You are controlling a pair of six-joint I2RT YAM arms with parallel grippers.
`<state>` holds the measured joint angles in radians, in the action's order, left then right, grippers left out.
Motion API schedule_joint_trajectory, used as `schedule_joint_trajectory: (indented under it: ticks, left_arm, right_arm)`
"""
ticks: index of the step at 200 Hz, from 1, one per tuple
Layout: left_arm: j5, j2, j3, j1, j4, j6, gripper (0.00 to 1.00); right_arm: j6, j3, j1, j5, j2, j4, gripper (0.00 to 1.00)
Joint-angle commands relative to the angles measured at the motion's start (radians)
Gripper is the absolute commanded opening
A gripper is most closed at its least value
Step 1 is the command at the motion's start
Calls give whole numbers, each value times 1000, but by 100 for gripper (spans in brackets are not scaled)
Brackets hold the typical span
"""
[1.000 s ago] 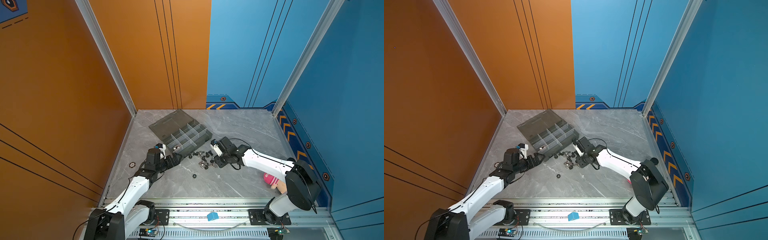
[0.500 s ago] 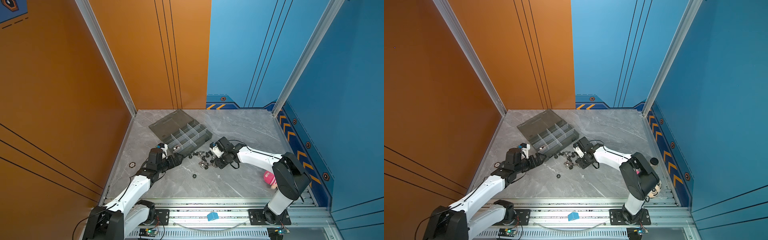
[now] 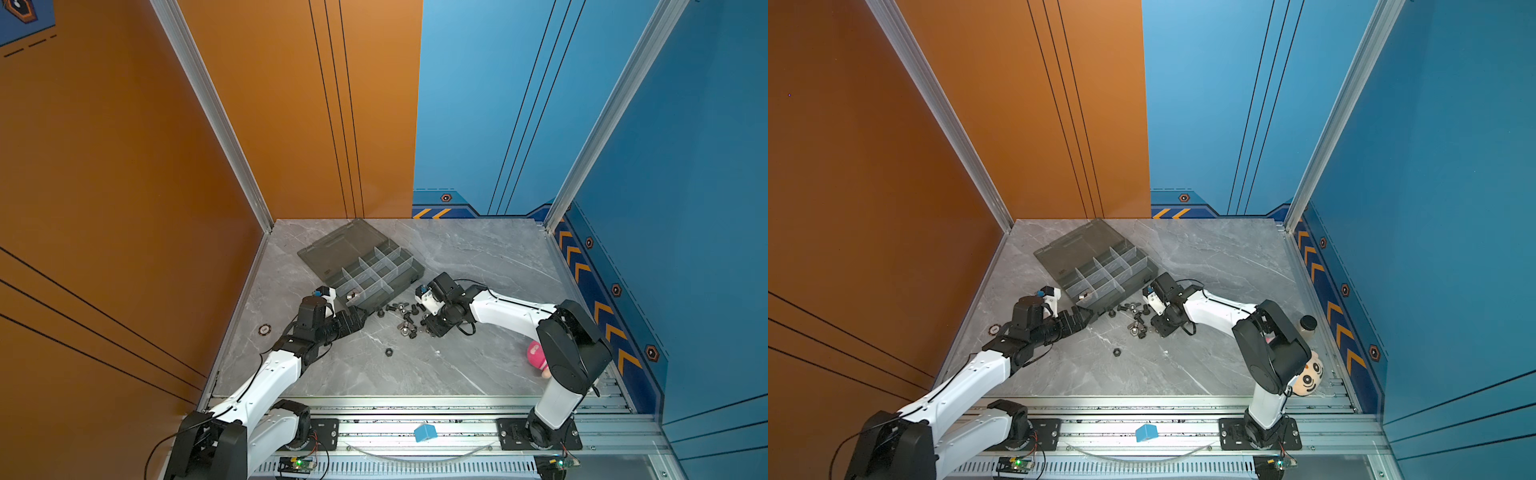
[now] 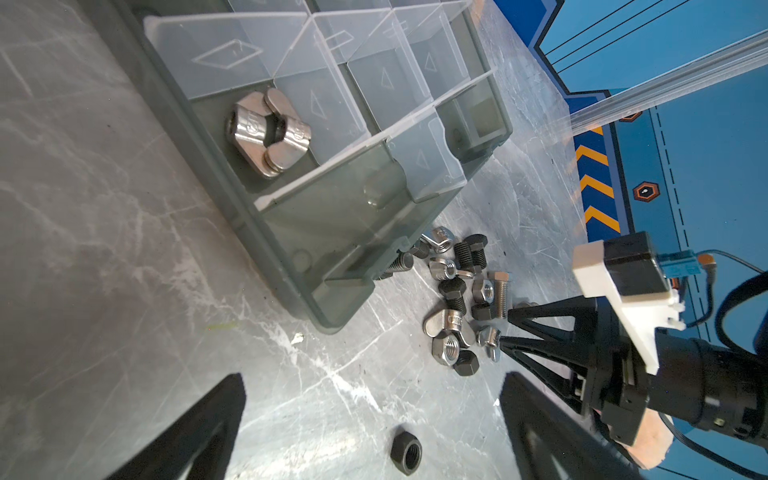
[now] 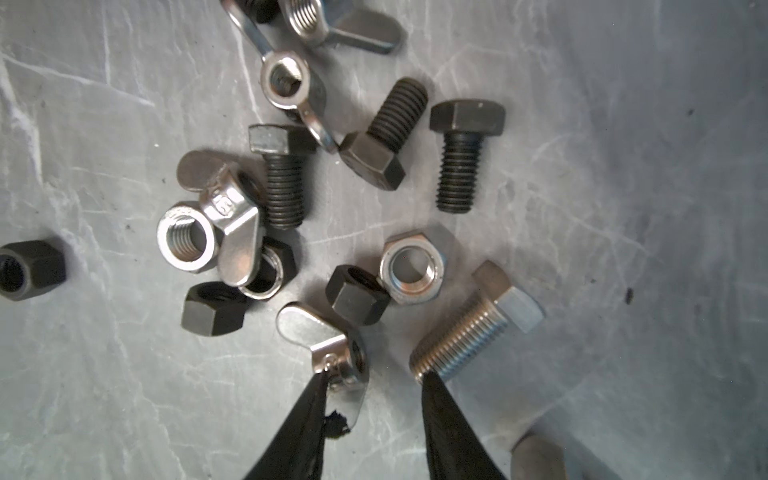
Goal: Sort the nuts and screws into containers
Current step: 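Close the right gripper on a silver wing nut in the pile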
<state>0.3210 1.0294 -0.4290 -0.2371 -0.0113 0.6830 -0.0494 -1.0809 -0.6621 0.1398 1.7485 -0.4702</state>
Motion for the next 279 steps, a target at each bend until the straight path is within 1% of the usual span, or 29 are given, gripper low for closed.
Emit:
schedule_joint_trajectory:
  ticks: [1, 172, 252, 270, 279]
  left_arm:
    - [-18, 9, -27, -11, -1, 7, 98]
    - [-24, 5, -22, -13, 5, 2, 98]
    - [-25, 18, -24, -12, -1, -1, 98]
    - [-21, 21, -26, -12, -4, 0, 98]
    - [-21, 24, -28, -13, -4, -2, 98]
  right_arm:
    - [-17, -22, -7, 36, 12, 8, 40]
    - [-18, -30, -20, 58, 80, 37, 39]
    - [-13, -31, -21, 66, 102, 35, 35]
    - [-12, -35, -21, 67, 109, 31, 32]
    - [-10, -37, -21, 71, 112, 28, 29]
